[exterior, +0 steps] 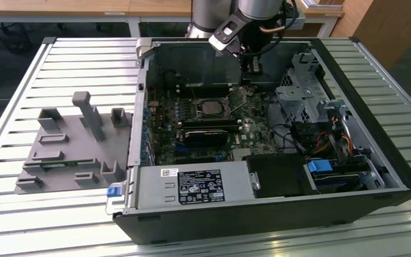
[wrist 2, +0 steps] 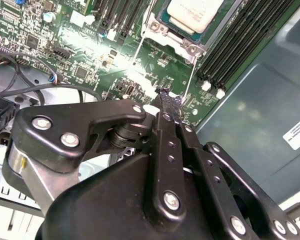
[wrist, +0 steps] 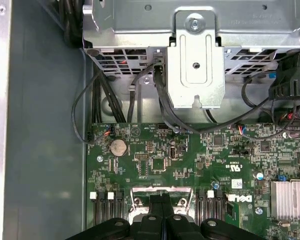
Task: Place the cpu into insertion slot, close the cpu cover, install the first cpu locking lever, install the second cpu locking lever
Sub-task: 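Close the cpu cover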
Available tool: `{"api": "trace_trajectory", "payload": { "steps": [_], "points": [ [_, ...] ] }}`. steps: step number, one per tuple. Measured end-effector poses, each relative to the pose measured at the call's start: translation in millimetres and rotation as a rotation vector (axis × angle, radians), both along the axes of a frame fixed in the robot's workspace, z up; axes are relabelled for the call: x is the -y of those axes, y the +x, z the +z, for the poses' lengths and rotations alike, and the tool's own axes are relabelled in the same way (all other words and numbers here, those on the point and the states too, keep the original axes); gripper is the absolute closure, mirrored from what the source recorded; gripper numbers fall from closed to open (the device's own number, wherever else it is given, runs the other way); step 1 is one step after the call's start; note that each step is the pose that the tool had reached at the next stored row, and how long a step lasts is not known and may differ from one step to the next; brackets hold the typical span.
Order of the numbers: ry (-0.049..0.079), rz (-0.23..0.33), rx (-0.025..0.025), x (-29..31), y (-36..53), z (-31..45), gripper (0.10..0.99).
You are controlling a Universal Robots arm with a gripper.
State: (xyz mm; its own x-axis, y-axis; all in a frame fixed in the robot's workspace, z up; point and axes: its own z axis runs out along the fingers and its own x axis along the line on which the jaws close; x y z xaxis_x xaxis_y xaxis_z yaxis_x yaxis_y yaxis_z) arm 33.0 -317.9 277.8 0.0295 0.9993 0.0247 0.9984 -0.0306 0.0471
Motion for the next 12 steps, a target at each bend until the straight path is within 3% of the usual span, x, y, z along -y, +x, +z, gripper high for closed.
{"api": "trace_trajectory", "payload": {
  "steps": [12],
  "points": [
    [0.000, 0.001, -0.0002, 0.0, 7.6, -3.0, 0.980]
  ]
}}
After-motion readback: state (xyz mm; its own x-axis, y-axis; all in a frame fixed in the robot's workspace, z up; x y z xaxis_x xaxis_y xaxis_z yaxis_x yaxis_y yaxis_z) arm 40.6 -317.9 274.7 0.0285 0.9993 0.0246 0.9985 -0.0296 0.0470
